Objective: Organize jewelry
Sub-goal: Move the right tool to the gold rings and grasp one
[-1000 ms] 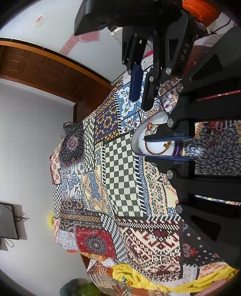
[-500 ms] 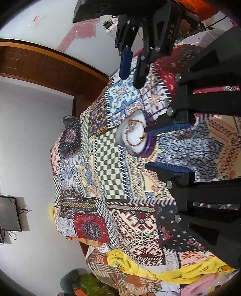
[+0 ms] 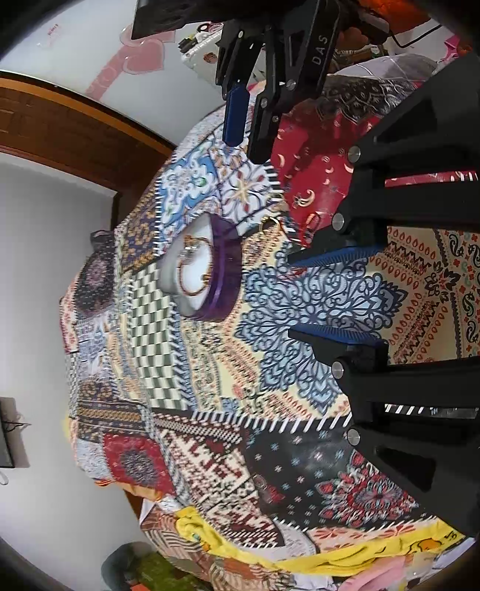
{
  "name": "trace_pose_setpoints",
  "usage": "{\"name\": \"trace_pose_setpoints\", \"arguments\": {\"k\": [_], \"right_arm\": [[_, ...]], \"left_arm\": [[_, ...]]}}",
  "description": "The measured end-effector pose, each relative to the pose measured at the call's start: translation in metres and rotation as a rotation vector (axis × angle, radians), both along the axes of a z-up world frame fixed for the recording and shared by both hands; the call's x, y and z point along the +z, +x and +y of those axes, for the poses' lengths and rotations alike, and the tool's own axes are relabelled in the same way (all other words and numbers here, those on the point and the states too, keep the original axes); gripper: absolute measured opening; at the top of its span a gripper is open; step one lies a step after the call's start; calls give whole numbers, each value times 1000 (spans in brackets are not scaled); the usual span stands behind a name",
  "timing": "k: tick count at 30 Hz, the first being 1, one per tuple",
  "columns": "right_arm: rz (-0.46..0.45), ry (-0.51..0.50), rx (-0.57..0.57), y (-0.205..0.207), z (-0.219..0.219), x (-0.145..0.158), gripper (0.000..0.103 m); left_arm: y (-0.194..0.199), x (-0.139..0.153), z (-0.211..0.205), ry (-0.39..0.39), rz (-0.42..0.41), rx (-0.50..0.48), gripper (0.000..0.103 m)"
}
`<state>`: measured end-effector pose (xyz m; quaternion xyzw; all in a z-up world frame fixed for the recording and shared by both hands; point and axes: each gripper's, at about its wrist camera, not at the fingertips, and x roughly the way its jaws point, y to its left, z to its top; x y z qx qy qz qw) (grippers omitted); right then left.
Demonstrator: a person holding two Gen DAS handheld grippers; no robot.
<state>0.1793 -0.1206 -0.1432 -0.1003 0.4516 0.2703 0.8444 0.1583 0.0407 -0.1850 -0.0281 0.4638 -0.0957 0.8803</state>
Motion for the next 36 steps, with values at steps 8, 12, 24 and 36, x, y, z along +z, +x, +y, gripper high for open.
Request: {"name": "trace_pose_setpoints", "arguments": {"k": [8,12,24,36], "right_arm": [[73,-3,22,-8,2,-25,37],[76,-8,47,-10,8,-31,37],[116,29,73,-1,14,-37,36],[75,-12,90,8,22,-41,24]], "left_arm": [[1,-21,-11,11,52,-49,31],[4,-29,-14,6,67,-59,31],[18,-36,-17,-23,67,-71,34],[23,-24,-18,-61,37,-94,36]]}}
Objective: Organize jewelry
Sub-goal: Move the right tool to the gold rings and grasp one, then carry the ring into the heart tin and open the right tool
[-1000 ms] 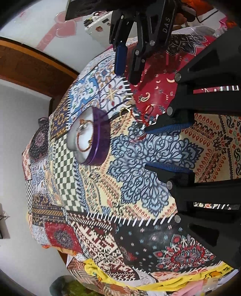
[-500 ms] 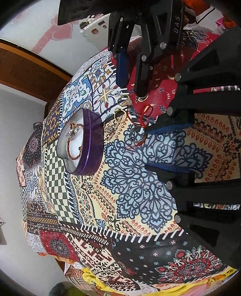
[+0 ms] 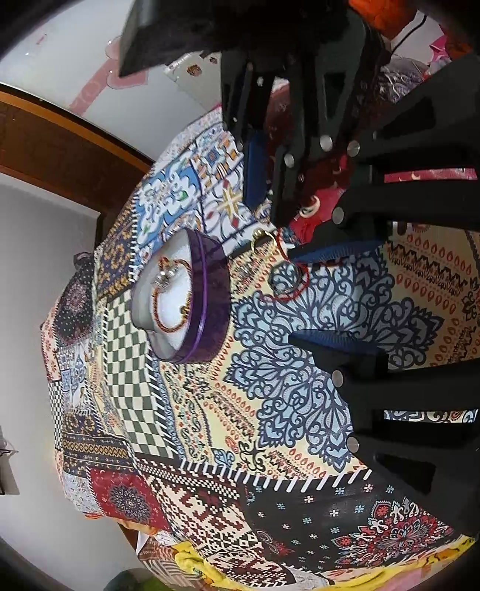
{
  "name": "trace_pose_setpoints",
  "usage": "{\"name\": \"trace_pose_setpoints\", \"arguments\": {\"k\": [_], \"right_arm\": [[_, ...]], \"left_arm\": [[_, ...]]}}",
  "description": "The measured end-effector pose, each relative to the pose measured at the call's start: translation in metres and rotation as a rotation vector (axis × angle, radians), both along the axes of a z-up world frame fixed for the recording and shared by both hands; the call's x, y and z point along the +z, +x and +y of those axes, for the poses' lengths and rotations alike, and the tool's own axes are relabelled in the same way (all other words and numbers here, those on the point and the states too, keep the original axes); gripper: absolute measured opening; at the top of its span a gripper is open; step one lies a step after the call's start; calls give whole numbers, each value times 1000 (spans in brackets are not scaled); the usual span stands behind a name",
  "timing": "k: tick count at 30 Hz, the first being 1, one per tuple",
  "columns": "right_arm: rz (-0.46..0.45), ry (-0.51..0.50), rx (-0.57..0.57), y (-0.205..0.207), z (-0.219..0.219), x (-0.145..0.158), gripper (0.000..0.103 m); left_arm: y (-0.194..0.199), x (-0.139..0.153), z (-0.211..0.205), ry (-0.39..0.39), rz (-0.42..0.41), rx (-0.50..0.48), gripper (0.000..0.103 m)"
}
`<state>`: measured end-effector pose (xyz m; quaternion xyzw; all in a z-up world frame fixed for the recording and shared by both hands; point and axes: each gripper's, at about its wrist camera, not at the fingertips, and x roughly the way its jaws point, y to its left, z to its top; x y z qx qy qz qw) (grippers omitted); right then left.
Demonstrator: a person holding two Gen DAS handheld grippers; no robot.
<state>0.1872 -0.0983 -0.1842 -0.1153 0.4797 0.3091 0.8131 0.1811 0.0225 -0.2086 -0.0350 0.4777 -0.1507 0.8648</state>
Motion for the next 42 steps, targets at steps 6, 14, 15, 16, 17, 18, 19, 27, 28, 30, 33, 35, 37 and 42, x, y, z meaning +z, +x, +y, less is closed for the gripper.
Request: {"name": "trace_pose_setpoints", "arguments": {"k": [6,14,15,16,17,18,19,27,28,30,33,35,37,42], "right_arm": [[-16,-3,3,-1,1,0,23],[-9,14,-24,1,-10,3,23],[-10,14,-26,1,-11,3,23],[-10,15,-29,1,-13,3,23],[-9,17,-31,1,-14,4,23],[-8,20,-34,1,-16,4,23],[-7,21,-35,1,-16,4,23],[-6,35,-46,2,-22,7,23],[-5,36,-46,2,-23,7,23],[-5,36,-48,2,-24,7,23],[-4,40,-56,2,-27,7,23],[-4,44,-62,3,-28,9,23],[-7,48,-66,2,-30,10,23],[-19,58,-74,2,-32,16,23]], "left_arm": [[4,3,-8,-34,-6,-24,36],[8,4,-16,-13,-23,-14,36],[7,7,-17,-15,-33,-17,36],[6,9,-18,-12,-43,-18,36],[6,10,-18,-9,-49,-20,36],[6,11,-20,-8,-51,-24,35],[7,11,-20,-6,-50,-25,32],[17,-6,-18,36,1,6,23],[17,-7,-18,37,2,5,23],[16,-7,-20,50,1,-2,23],[15,-7,-22,72,-9,-6,23],[14,-7,-24,89,-21,-7,20],[13,-7,-25,98,-32,-6,20],[12,-3,-25,94,-48,0,20]]}}
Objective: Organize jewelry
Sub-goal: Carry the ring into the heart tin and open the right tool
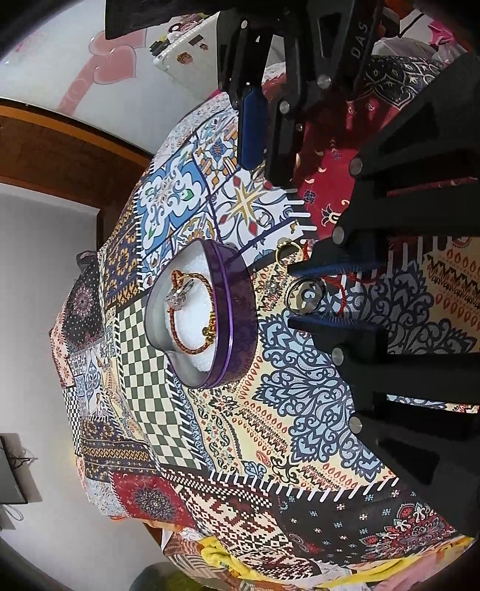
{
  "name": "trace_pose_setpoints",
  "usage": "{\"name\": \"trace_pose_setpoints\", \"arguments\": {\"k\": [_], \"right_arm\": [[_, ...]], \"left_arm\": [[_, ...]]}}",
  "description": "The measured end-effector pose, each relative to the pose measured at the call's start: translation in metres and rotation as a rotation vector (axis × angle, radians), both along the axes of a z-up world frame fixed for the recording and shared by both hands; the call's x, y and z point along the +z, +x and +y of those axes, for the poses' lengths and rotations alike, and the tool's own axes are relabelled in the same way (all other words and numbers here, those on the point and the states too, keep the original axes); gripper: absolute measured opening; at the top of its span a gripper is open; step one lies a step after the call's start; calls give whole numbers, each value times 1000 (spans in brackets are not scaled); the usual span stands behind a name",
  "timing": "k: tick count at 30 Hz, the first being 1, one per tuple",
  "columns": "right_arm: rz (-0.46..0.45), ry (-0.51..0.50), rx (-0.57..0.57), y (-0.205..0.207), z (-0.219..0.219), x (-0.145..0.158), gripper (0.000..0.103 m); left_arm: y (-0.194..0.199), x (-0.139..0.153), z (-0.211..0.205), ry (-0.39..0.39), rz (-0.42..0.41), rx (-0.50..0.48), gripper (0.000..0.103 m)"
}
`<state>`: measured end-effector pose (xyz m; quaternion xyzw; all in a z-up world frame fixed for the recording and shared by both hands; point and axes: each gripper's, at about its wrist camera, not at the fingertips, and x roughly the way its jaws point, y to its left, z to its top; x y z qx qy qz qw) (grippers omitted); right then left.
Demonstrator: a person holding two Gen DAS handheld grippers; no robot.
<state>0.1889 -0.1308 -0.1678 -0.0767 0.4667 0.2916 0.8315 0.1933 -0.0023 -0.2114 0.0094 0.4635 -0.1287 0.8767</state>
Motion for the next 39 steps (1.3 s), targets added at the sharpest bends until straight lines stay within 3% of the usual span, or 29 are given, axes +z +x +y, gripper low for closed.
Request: {"name": "trace_pose_setpoints", "arguments": {"k": [14,23,39], "right_arm": [[-74,59,-29,10,-1,32,23],[-113,87,-28,24,6,47,23],[-123,89,-7,58,23,44,23]], "left_arm": [[0,48,20,-78,-105,49,20],[9,63,34,-100,-152,78,20],[41,50,36,-107,-133,69,20]]}}
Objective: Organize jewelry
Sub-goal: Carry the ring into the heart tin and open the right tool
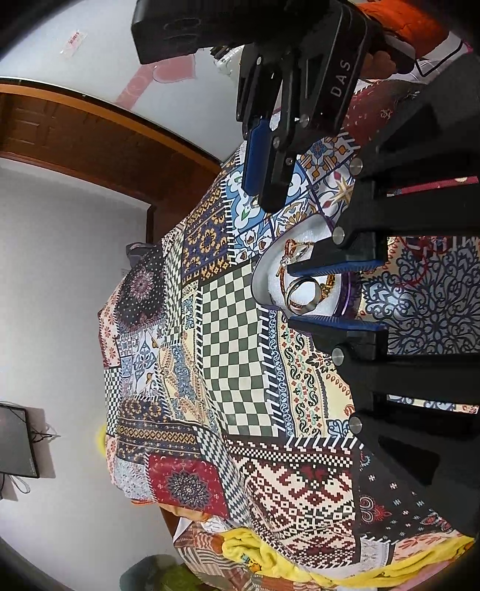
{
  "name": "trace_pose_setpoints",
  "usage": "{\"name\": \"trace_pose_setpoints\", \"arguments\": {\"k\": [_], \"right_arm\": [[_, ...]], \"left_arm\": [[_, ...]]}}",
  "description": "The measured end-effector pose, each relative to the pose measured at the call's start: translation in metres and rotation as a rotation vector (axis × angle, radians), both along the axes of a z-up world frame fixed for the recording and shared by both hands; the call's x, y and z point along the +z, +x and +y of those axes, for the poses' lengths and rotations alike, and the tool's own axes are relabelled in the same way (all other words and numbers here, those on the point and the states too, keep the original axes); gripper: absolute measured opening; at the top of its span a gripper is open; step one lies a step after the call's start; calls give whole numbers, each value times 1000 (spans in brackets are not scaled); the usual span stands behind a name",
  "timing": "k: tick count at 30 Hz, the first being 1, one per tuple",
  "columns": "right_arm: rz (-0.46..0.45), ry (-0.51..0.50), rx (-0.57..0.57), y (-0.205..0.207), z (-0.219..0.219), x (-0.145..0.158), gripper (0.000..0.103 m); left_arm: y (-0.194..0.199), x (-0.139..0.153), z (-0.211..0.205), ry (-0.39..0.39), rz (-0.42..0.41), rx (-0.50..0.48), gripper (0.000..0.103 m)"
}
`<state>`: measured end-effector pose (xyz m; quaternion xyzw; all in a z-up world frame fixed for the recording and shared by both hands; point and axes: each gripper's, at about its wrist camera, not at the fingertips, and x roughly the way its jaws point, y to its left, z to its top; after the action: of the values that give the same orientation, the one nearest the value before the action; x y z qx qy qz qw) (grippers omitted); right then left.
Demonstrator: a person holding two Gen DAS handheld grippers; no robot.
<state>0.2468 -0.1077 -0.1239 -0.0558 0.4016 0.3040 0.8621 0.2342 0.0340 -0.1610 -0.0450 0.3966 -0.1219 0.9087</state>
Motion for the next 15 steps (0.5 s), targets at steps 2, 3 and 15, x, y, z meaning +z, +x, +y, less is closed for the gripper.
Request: {"name": "trace_pose_setpoints", "arguments": {"k": [2,3,15], "right_arm": [[7,-2,6,4,2,-3,23],[9,-3,9,5,4,-4,23],[55,-41,71,4,15,-26,23]], "left_arm": [[4,-4,0,0,9,-1,20],[6,-6,0,-1,13,-2,20],[21,-25,-8,-3,69,-38,20]]}}
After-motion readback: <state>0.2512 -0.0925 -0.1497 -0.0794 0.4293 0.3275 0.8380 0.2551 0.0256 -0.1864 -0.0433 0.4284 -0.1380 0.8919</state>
